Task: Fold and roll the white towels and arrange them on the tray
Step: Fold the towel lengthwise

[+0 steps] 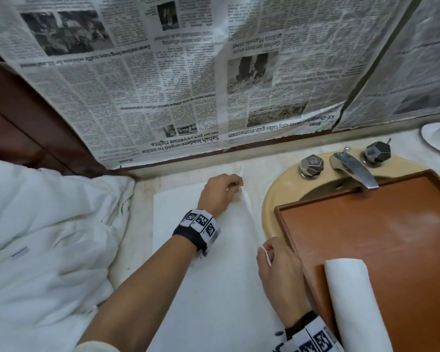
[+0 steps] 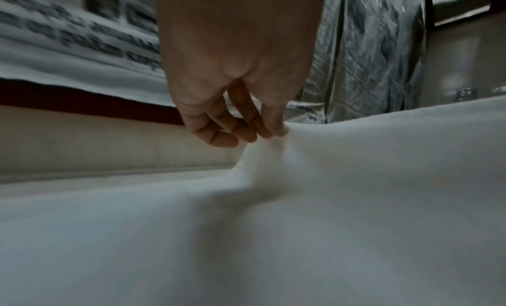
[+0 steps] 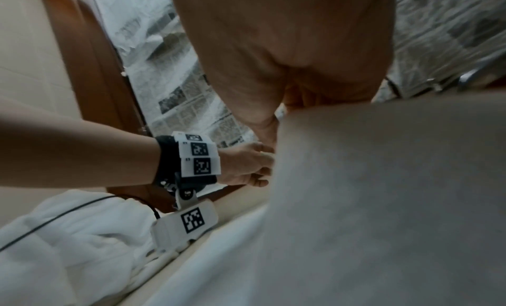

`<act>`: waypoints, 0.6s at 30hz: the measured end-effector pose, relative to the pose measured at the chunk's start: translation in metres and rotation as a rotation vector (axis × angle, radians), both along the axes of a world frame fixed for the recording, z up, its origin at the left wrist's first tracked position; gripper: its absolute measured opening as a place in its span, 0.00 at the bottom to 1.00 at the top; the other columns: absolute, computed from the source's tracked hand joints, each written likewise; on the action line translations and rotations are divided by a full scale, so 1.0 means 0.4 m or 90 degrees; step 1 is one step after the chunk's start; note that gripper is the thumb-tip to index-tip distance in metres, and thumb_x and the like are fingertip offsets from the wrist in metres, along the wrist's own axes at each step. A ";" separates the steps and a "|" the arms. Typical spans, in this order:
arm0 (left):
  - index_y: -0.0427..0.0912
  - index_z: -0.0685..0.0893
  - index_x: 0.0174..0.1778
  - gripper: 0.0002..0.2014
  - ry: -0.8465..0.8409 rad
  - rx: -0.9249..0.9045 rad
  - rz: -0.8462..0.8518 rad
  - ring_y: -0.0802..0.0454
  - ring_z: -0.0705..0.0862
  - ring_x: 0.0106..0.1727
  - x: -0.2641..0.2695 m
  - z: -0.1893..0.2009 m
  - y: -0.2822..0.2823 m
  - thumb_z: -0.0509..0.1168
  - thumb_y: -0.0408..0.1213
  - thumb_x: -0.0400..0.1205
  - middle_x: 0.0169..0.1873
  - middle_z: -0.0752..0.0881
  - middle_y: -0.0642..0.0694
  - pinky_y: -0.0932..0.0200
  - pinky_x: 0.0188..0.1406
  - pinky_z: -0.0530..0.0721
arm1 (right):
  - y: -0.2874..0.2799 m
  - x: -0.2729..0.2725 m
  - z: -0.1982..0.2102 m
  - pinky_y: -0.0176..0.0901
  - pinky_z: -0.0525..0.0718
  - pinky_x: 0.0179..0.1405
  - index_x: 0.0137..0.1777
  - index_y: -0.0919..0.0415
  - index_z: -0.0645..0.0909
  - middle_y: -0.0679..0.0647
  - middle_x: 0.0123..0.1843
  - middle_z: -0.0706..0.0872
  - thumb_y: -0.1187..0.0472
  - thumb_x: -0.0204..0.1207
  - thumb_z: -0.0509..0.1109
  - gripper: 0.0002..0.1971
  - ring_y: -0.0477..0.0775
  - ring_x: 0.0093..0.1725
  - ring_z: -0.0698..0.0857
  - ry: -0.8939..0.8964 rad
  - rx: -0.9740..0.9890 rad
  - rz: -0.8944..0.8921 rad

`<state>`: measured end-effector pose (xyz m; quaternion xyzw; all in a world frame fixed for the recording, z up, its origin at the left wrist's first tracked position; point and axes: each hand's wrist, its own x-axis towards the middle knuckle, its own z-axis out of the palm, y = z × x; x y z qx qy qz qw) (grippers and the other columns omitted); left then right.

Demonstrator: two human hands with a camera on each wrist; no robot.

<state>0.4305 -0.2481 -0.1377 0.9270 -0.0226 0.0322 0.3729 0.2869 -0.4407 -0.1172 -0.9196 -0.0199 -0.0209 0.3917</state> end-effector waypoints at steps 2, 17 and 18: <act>0.49 0.89 0.49 0.04 -0.020 -0.012 0.022 0.50 0.87 0.46 -0.035 0.022 0.059 0.71 0.36 0.81 0.43 0.90 0.50 0.49 0.52 0.86 | 0.048 -0.019 0.026 0.41 0.71 0.30 0.40 0.54 0.75 0.42 0.32 0.73 0.62 0.80 0.69 0.08 0.44 0.31 0.74 -0.005 0.000 0.040; 0.48 0.89 0.50 0.07 0.143 -0.033 0.268 0.53 0.86 0.50 -0.311 -0.055 0.462 0.65 0.36 0.84 0.45 0.89 0.54 0.61 0.57 0.80 | 0.473 -0.152 -0.042 0.44 0.66 0.33 0.57 0.60 0.73 0.55 0.55 0.82 0.58 0.87 0.54 0.08 0.52 0.45 0.77 0.202 -0.166 0.289; 0.49 0.89 0.52 0.06 0.155 -0.039 0.282 0.55 0.85 0.49 -0.313 -0.057 0.459 0.66 0.40 0.84 0.46 0.88 0.55 0.64 0.56 0.78 | 0.479 -0.157 -0.053 0.45 0.67 0.34 0.56 0.59 0.73 0.54 0.54 0.82 0.58 0.86 0.55 0.08 0.53 0.46 0.78 0.205 -0.170 0.288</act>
